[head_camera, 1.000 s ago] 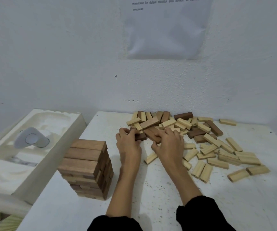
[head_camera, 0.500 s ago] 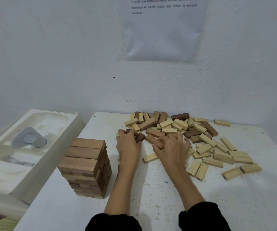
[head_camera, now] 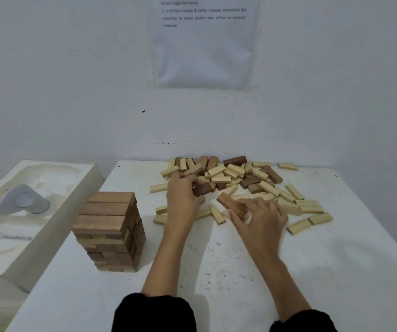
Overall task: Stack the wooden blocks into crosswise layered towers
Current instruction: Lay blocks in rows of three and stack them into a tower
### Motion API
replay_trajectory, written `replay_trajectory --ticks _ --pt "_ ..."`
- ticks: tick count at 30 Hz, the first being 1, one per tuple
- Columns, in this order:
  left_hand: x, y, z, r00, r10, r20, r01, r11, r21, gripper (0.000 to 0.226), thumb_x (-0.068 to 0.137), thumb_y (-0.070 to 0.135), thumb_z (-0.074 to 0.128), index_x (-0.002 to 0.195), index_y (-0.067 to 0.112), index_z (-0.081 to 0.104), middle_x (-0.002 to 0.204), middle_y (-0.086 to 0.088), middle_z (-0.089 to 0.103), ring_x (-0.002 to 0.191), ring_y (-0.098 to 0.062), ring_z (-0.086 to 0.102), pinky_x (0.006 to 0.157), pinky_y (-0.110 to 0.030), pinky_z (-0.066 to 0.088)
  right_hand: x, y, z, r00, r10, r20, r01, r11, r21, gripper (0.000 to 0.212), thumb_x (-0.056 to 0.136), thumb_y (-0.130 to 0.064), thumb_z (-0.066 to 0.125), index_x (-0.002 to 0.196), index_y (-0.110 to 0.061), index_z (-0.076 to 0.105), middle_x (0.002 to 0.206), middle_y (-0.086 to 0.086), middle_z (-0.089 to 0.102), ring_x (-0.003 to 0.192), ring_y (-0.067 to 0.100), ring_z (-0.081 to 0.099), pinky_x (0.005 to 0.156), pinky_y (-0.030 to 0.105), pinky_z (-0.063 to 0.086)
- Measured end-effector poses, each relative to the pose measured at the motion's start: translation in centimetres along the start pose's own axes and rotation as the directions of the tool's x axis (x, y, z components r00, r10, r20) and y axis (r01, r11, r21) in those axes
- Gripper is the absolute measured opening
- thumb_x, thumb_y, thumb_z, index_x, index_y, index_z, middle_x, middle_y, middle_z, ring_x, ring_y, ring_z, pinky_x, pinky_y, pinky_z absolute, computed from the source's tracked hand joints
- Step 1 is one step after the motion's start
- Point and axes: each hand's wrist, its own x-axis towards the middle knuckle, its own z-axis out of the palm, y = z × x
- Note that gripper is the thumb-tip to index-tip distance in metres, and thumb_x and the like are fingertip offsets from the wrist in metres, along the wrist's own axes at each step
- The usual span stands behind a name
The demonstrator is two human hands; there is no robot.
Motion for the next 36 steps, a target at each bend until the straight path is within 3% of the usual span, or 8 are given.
replay_trajectory --ticks 7,12,16,23,25,30,33,36 --pt "-3.8 1.1 0.7 0.966 0.167 0.195 -0.184 0.98 0.074 0.026 0.072 0.015 0.078 0.096 0.015 0.069 0.107 -0.002 0.05 0.094 -0.017 0.051 0.077 -0.025 0.042 -3.6 2.6 -3.8 0.995 0.104 -0.005 -0.104 0.994 -0.019 0.027 0.064 -0.031 0.083 0.086 -0.021 0.073 0.085 -0.001 0.067 0.087 0.027 0.057 0.087 0.044 0.032" --pt "-7.9 0.6 -1.3 0.911 0.202 0.36 -0.265 0.955 0.132 0.028 0.077 0.015 0.073 0.103 0.02 0.067 0.112 -0.002 0.05 0.1 -0.019 0.052 0.086 -0.027 0.044 -5.1 3.4 -5.5 0.985 0.159 0.067 -0.16 0.987 0.006 0.023 0.069 -0.033 0.079 0.088 -0.021 0.073 0.091 0.0 0.067 0.093 0.026 0.054 0.089 0.041 0.028" --pt "-11.6 -0.4 -3.5 0.863 0.232 0.449 -0.297 0.952 0.079 0.028 0.078 0.019 0.071 0.104 0.025 0.065 0.115 0.005 0.048 0.099 -0.012 0.05 0.083 -0.019 0.042 -5.8 2.9 -5.9 0.984 0.137 0.111 -0.143 0.988 0.052 0.023 0.072 -0.032 0.078 0.092 -0.021 0.073 0.093 0.0 0.067 0.095 0.026 0.053 0.09 0.04 0.028" --pt "-14.2 -1.2 -5.6 0.666 0.336 0.666 -0.373 0.923 -0.094 0.023 0.082 0.032 0.07 0.105 0.033 0.066 0.122 0.013 0.047 0.107 -0.005 0.049 0.089 -0.019 0.043 -7.2 2.4 -6.7 0.982 0.028 0.184 -0.049 0.992 0.114 0.026 0.074 -0.036 0.076 0.095 -0.022 0.072 0.092 -0.004 0.065 0.094 0.021 0.052 0.088 0.033 0.024" --pt "-14.2 -1.3 -5.9 0.639 0.383 0.667 -0.36 0.915 -0.18 0.016 0.089 0.03 0.063 0.103 0.032 0.069 0.122 0.013 0.051 0.11 -0.003 0.049 0.092 -0.02 0.042 -7.7 2.2 -7.1 0.981 0.001 0.192 -0.026 0.991 0.128 0.026 0.074 -0.037 0.076 0.095 -0.023 0.072 0.092 -0.005 0.065 0.094 0.018 0.051 0.087 0.03 0.021" --pt "-13.5 -1.7 -5.9 0.615 0.502 0.608 -0.459 0.855 -0.242 0.035 0.094 0.003 0.051 0.116 0.025 0.067 0.126 0.008 0.057 0.114 -0.002 0.05 0.093 -0.011 0.038 -8.4 2.1 -7.5 0.973 -0.037 0.229 0.006 0.991 0.135 0.025 0.075 -0.037 0.075 0.097 -0.026 0.072 0.091 -0.008 0.064 0.092 0.016 0.051 0.085 0.029 0.022" --pt "-13.5 -2.0 -5.5 0.591 0.518 0.618 -0.495 0.838 -0.23 0.038 0.094 0.003 0.051 0.12 0.027 0.064 0.128 0.007 0.058 0.118 -0.004 0.049 0.098 -0.017 0.038 -8.3 2.1 -7.5 0.968 -0.038 0.246 0.004 0.99 0.139 0.026 0.074 -0.037 0.076 0.097 -0.025 0.072 0.09 -0.006 0.064 0.089 0.016 0.052 0.083 0.031 0.027" --pt "-13.6 -2.7 -5.4 0.627 0.551 0.551 -0.482 0.83 -0.283 0.029 0.092 0.011 0.055 0.115 0.024 0.067 0.119 0.008 0.063 0.111 -0.003 0.054 0.094 -0.021 0.043 -8.2 2.1 -7.4 0.961 -0.062 0.269 0.02 0.988 0.156 0.029 0.072 -0.037 0.078 0.097 -0.025 0.073 0.087 -0.005 0.064 0.085 0.017 0.052 0.081 0.036 0.036"
